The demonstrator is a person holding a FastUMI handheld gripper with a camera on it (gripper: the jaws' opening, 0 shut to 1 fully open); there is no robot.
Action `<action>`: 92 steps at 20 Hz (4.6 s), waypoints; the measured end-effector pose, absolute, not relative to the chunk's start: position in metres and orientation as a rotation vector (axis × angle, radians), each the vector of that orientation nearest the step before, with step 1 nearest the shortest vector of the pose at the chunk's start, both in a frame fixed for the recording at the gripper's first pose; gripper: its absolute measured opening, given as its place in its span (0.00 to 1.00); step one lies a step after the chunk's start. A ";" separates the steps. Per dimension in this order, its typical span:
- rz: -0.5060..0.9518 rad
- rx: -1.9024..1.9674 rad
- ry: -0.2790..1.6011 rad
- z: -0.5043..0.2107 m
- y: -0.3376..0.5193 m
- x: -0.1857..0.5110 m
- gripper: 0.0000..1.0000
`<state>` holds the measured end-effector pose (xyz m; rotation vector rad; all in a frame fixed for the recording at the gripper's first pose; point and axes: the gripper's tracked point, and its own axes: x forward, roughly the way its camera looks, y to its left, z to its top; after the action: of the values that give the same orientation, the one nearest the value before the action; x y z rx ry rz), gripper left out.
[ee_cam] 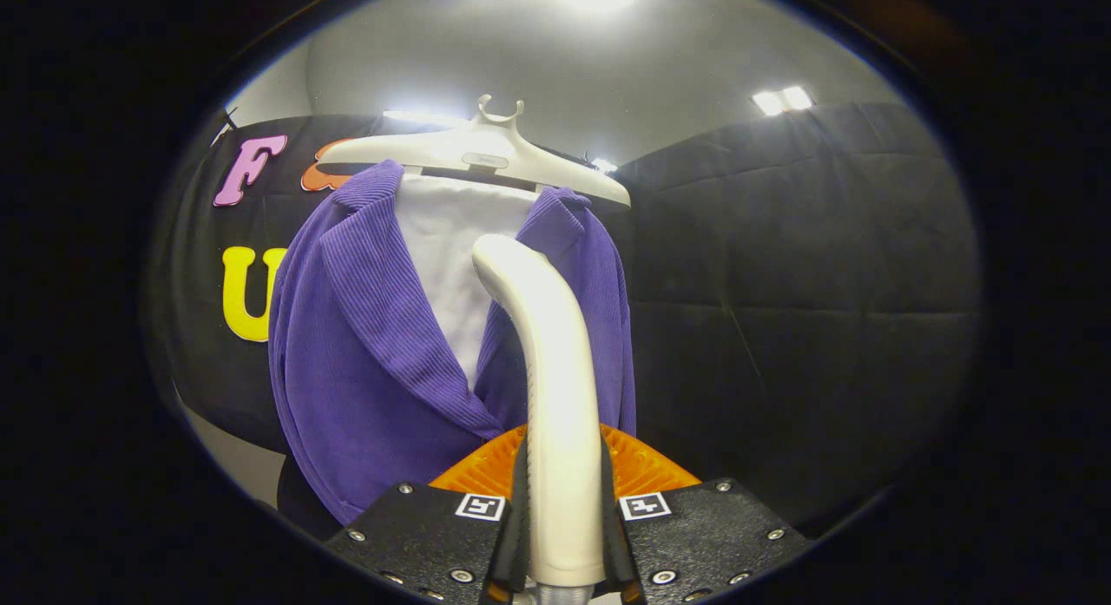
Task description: Iron the clothes twice with a garment steamer, once on the left side and once on the right side.
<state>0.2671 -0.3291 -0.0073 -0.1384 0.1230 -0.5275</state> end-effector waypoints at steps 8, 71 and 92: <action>-0.565 -0.214 0.249 -0.063 -0.351 0.242 0.33; -0.215 -0.313 0.447 -0.187 -0.278 0.062 0.34; -0.115 -0.179 0.083 0.023 -0.043 0.077 0.33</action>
<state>0.0766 -0.0433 0.0225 -0.1793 0.0830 -0.1151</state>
